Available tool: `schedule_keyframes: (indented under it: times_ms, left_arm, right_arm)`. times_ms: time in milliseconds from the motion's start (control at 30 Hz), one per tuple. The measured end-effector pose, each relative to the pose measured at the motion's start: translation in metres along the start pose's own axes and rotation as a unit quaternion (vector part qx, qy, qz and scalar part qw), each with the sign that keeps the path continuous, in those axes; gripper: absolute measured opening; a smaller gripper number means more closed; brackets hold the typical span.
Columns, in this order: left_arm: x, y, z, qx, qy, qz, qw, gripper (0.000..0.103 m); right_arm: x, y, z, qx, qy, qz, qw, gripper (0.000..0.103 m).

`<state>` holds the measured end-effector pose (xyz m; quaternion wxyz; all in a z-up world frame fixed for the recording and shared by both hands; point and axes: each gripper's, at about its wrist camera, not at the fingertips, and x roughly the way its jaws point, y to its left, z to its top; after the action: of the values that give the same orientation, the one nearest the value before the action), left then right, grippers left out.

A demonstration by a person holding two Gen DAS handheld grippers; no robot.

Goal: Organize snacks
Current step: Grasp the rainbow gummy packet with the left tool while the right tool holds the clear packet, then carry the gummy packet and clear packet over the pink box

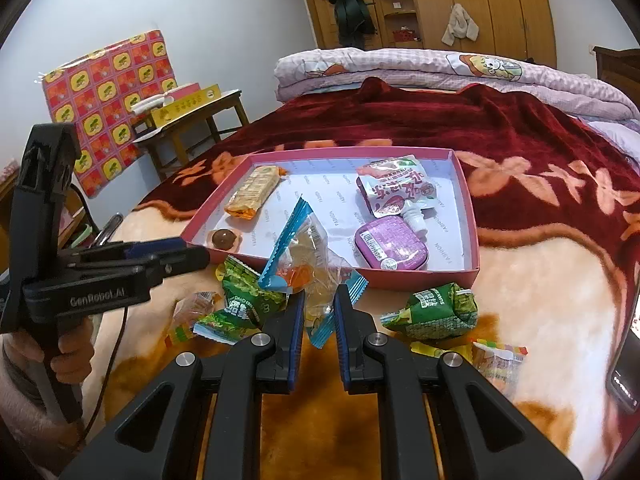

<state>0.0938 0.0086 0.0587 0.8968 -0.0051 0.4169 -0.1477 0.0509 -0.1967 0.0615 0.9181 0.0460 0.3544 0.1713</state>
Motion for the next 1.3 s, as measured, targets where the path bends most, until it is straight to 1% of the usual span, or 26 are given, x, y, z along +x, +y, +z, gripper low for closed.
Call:
schedule_keyframes:
  times_ms: [167, 333, 500, 767, 900, 1033, 1200, 1300]
  left_arm:
    - [0.003, -0.005, -0.008, 0.021, 0.026, 0.008, 0.9994, 0.048]
    - [0.007, -0.010, -0.016, 0.050, 0.049, 0.001, 0.9975, 0.048]
    - [0.014, -0.014, -0.023, 0.066, 0.064, 0.002, 0.9957, 0.048]
    - [0.017, -0.015, -0.026, 0.062, 0.073, -0.010, 0.9954, 0.048]
    - [0.016, -0.018, -0.031, 0.069, 0.080, -0.023, 0.9942, 0.048]
    - [0.013, -0.024, -0.035, 0.085, 0.076, -0.019, 0.9933, 0.049]
    - [0.012, -0.026, -0.037, 0.087, 0.071, -0.016, 0.9935, 0.049]
    - [0.011, -0.027, -0.038, 0.091, 0.068, -0.017, 0.9934, 0.047]
  right_arm:
    - [-0.001, 0.001, 0.000, 0.001, -0.002, 0.002, 1.000, 0.016]
    - [-0.001, 0.001, 0.000, 0.001, -0.001, 0.002, 1.000, 0.016]
    - [-0.001, 0.001, -0.001, 0.002, 0.000, 0.002, 1.000, 0.016]
    - [-0.001, 0.002, -0.001, 0.002, 0.000, 0.002, 1.000, 0.016]
    - [-0.001, 0.002, -0.001, 0.002, 0.000, 0.003, 1.000, 0.016]
    - [-0.002, 0.003, -0.002, 0.001, -0.001, 0.003, 1.000, 0.016]
    - [-0.002, 0.004, -0.002, 0.001, -0.001, 0.003, 1.000, 0.016]
    - [-0.003, 0.005, -0.003, 0.002, -0.001, 0.003, 1.000, 0.016]
